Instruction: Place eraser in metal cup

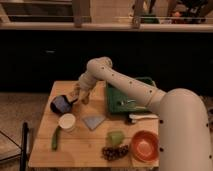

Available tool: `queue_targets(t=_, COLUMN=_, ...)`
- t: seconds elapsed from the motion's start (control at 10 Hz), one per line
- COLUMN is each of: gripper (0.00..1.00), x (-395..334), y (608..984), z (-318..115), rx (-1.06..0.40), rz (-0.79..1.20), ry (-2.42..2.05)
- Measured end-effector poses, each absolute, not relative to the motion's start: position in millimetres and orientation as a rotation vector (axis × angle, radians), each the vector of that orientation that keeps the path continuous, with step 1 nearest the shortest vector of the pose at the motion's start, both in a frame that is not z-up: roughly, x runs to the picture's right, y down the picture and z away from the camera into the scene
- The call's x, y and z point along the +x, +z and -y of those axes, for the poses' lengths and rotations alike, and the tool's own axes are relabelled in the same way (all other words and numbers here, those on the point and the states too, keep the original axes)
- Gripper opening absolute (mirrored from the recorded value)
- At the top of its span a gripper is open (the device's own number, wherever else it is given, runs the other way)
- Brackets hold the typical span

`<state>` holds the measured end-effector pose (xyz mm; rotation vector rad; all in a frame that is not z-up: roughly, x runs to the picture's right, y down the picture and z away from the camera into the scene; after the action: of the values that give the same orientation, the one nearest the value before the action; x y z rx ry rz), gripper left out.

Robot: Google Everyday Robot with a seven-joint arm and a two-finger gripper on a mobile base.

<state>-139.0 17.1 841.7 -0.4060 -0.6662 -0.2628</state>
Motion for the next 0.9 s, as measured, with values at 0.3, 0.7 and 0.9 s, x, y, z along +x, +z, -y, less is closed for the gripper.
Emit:
queue_targets(t=0.3, gripper=0.00, x=-131.1, y=846.0, z=-4.0, rx=-0.375, rz=0.646, ry=-0.208)
queue_targets(t=0.7, gripper=0.00, x=-117.0, y=855.0, z=9.4, rx=-0.357, rz=0.607, ry=-0.107)
queue_targets(t=0.9, gripper=0.00, x=-115.1, y=859.4, z=10.0, rx=-0.368, rz=0.589, ry=-0.062)
